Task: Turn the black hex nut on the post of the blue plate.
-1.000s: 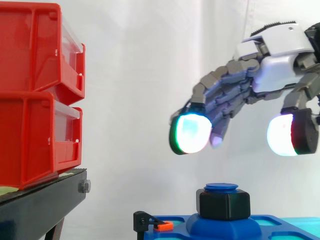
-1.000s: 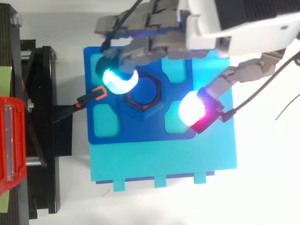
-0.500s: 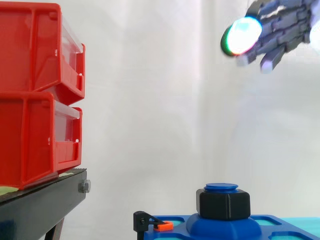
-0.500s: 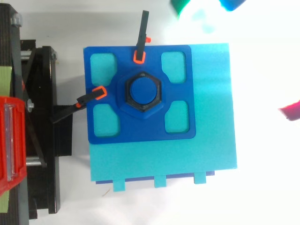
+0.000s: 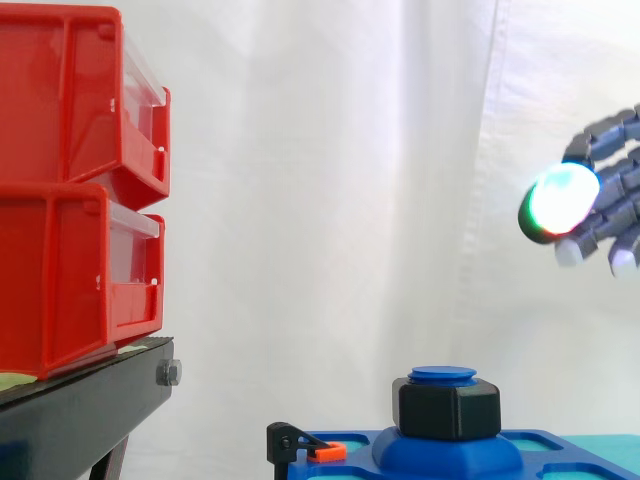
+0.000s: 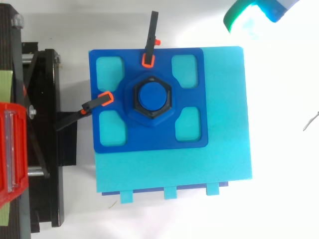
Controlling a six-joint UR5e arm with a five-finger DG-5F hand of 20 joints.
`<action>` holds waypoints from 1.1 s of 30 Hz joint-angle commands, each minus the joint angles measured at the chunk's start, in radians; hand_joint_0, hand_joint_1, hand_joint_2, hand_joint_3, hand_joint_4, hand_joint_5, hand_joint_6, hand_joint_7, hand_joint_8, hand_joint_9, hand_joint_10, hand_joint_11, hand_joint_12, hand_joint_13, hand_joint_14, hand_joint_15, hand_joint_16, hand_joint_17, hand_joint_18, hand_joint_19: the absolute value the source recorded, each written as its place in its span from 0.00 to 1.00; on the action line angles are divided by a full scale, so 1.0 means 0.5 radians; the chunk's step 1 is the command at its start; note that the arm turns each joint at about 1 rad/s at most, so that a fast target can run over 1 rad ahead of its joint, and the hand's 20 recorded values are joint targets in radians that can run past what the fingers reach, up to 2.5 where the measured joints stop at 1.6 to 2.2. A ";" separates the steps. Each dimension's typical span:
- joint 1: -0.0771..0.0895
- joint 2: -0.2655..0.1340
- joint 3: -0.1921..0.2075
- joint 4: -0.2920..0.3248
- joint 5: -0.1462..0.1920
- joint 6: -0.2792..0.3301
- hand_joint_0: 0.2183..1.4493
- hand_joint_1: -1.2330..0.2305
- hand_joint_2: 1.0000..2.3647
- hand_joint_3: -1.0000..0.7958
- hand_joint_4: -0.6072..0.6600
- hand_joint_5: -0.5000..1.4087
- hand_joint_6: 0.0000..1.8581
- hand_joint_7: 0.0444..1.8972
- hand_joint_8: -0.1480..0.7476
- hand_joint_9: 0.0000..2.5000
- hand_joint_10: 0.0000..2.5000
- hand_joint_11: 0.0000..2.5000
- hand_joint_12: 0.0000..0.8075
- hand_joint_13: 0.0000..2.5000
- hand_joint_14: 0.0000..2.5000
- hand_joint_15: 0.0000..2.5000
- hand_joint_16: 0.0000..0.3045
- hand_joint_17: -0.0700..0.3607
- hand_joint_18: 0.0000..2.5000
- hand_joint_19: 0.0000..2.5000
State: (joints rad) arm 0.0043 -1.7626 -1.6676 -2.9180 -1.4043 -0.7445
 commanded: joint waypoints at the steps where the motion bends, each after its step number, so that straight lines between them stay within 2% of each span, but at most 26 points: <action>1: 0.001 0.000 -0.006 -0.045 0.044 0.308 0.23 0.47 0.00 0.28 0.63 0.12 0.27 0.34 0.47 0.14 0.00 0.00 0.47 0.16 0.00 0.07 0.17 0.44 0.22 0.17; 5: 0.004 0.000 -0.006 -0.027 0.075 0.338 0.23 0.48 0.00 0.28 0.63 0.13 0.27 0.35 0.48 0.14 0.00 0.00 0.47 0.16 0.00 0.07 0.17 0.44 0.21 0.16; 14: 0.004 0.003 -0.006 -0.042 0.069 0.335 0.21 0.49 0.00 0.28 0.64 0.13 0.27 0.34 0.50 0.15 0.00 0.00 0.49 0.15 0.00 0.04 0.19 0.46 0.19 0.13; 18: 0.004 0.000 -0.006 -0.042 0.069 0.332 0.20 0.48 0.00 0.28 0.60 0.14 0.27 0.35 0.46 0.19 0.00 0.00 0.46 0.17 0.00 0.04 0.18 0.45 0.18 0.12; 20: 0.004 0.000 -0.006 -0.042 0.069 0.332 0.20 0.48 0.00 0.28 0.58 0.14 0.27 0.35 0.45 0.20 0.00 0.00 0.45 0.17 0.00 0.04 0.18 0.45 0.16 0.11; 21: 0.004 0.003 -0.006 -0.042 0.069 0.332 0.20 0.49 0.00 0.28 0.59 0.14 0.27 0.35 0.46 0.19 0.00 0.00 0.48 0.16 0.00 0.04 0.19 0.47 0.13 0.10; 23: 0.004 0.003 -0.006 -0.042 0.069 0.332 0.20 0.47 0.00 0.28 0.62 0.14 0.27 0.35 0.47 0.16 0.00 0.00 0.49 0.11 0.00 0.02 0.20 0.47 0.08 0.07; 24: 0.007 0.000 -0.006 -0.042 0.069 0.332 0.20 0.48 0.00 0.28 0.61 0.13 0.27 0.35 0.45 0.12 0.00 0.00 0.46 0.06 0.00 0.00 0.19 0.46 0.01 0.06; 25: 0.004 0.000 -0.006 -0.042 0.069 0.332 0.19 0.49 0.00 0.28 0.58 0.13 0.27 0.35 0.43 0.10 0.00 0.00 0.45 0.04 0.00 0.00 0.18 0.46 0.00 0.05; 27: 0.004 0.003 -0.006 -0.042 0.069 0.332 0.19 0.50 0.00 0.28 0.58 0.13 0.27 0.34 0.41 0.07 0.00 0.00 0.45 0.00 0.00 0.00 0.18 0.45 0.00 0.03; 33: 0.004 0.000 -0.006 -0.042 0.069 0.332 0.19 0.54 0.00 0.28 0.59 0.13 0.27 0.34 0.39 0.02 0.00 0.00 0.43 0.00 0.00 0.00 0.18 0.45 0.00 0.01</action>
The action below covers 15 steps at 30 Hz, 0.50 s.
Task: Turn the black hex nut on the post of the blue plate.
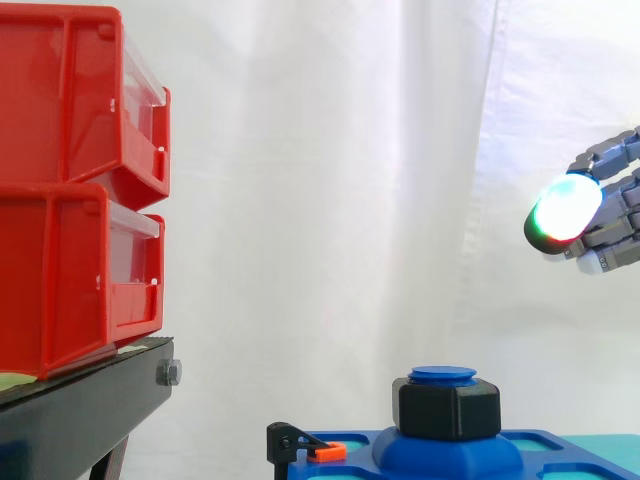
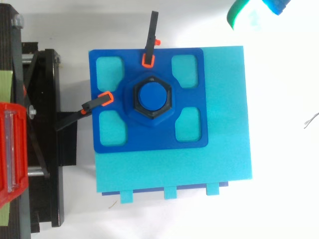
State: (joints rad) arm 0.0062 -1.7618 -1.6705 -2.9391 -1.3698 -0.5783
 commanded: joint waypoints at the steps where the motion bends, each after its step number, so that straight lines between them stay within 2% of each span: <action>1: 0.000 0.002 0.000 0.000 0.000 0.000 0.19 0.54 0.00 0.28 0.59 0.13 0.27 0.33 0.39 0.03 0.00 0.00 0.43 0.00 0.00 0.00 0.18 0.45 0.00 0.01; 5: 0.000 -0.002 0.000 0.000 0.000 0.000 0.19 0.52 0.00 0.28 0.62 0.13 0.27 0.31 0.41 0.05 0.00 0.00 0.44 0.00 0.00 0.00 0.18 0.44 0.00 0.00; 9: 0.000 0.002 0.000 0.000 0.000 0.000 0.19 0.55 0.00 0.28 0.64 0.13 0.27 0.32 0.43 0.02 0.00 0.00 0.45 0.00 0.00 0.00 0.18 0.45 0.00 0.01; 15: 0.000 -0.002 0.000 0.000 0.000 0.000 0.19 0.55 0.00 0.28 0.59 0.13 0.27 0.32 0.41 0.01 0.00 0.00 0.45 0.00 0.00 0.00 0.18 0.45 0.00 0.01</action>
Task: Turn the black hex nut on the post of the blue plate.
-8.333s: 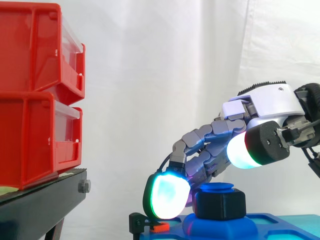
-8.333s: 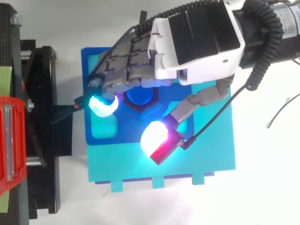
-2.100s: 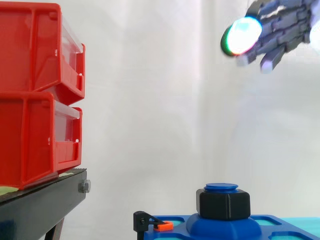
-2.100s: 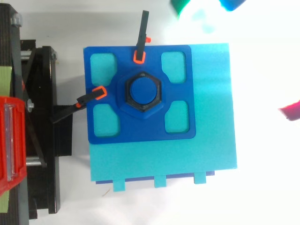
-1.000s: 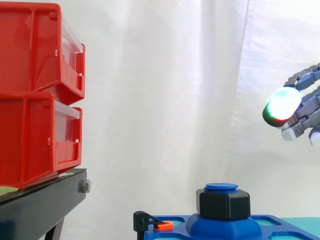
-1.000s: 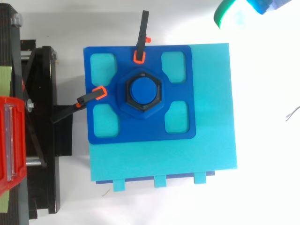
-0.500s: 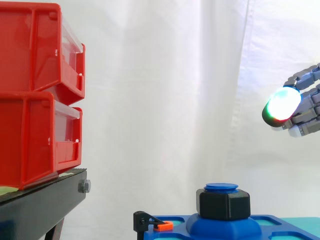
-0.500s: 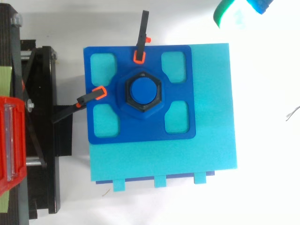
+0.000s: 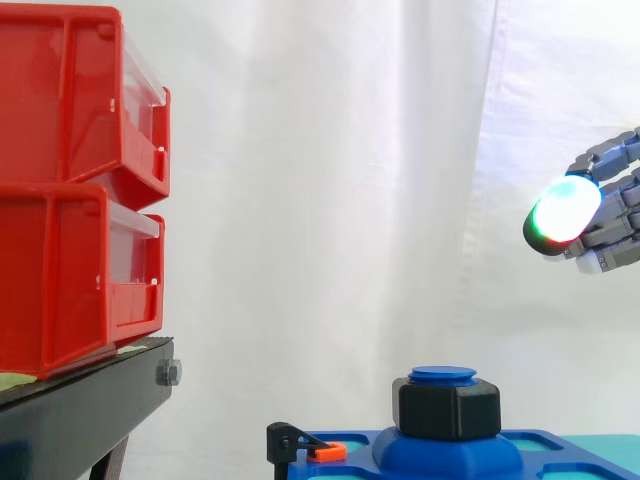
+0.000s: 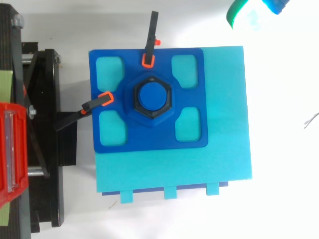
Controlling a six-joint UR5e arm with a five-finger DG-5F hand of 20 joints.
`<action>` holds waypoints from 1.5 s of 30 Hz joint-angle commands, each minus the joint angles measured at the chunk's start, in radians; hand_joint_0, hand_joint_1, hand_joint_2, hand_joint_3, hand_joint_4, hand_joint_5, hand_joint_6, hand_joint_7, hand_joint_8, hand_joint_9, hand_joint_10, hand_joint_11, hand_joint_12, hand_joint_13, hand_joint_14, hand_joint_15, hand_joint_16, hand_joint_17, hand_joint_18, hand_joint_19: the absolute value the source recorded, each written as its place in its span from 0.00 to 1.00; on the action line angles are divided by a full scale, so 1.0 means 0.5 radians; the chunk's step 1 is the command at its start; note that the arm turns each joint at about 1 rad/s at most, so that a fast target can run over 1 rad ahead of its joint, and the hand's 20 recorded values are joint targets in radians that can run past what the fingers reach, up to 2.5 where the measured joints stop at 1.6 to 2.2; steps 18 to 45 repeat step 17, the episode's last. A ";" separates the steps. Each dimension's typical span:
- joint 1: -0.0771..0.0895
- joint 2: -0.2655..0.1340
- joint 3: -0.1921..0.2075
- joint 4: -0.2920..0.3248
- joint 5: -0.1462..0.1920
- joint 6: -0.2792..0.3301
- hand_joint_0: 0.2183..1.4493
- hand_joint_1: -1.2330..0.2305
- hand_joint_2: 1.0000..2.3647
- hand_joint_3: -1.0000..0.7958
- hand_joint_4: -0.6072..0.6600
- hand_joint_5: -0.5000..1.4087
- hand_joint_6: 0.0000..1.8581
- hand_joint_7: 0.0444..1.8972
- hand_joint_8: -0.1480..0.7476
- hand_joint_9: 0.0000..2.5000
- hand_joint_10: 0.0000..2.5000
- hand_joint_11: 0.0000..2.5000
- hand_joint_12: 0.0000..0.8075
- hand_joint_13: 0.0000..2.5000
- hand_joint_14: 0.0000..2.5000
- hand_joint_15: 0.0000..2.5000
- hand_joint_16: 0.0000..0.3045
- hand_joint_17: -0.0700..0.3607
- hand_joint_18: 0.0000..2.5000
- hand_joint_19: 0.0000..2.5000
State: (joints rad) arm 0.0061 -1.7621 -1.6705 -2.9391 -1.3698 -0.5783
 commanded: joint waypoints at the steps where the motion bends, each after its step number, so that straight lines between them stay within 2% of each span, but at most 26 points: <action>1: 0.000 0.002 0.000 0.000 0.000 0.000 0.19 0.55 0.00 0.28 0.58 0.13 0.27 0.32 0.41 0.01 0.00 0.00 0.45 0.00 0.00 0.00 0.18 0.44 0.00 0.01; 13: 0.000 0.002 0.000 0.000 0.000 0.000 0.18 0.54 0.00 0.28 0.52 0.12 0.27 0.32 0.39 0.00 0.00 0.00 0.43 0.00 0.00 0.00 0.18 0.44 0.00 0.01; 45: 0.000 -0.001 0.000 0.000 0.000 0.000 0.18 0.55 0.00 0.28 0.52 0.12 0.27 0.34 0.39 0.00 0.00 0.00 0.43 0.00 0.00 0.00 0.17 0.44 0.00 0.01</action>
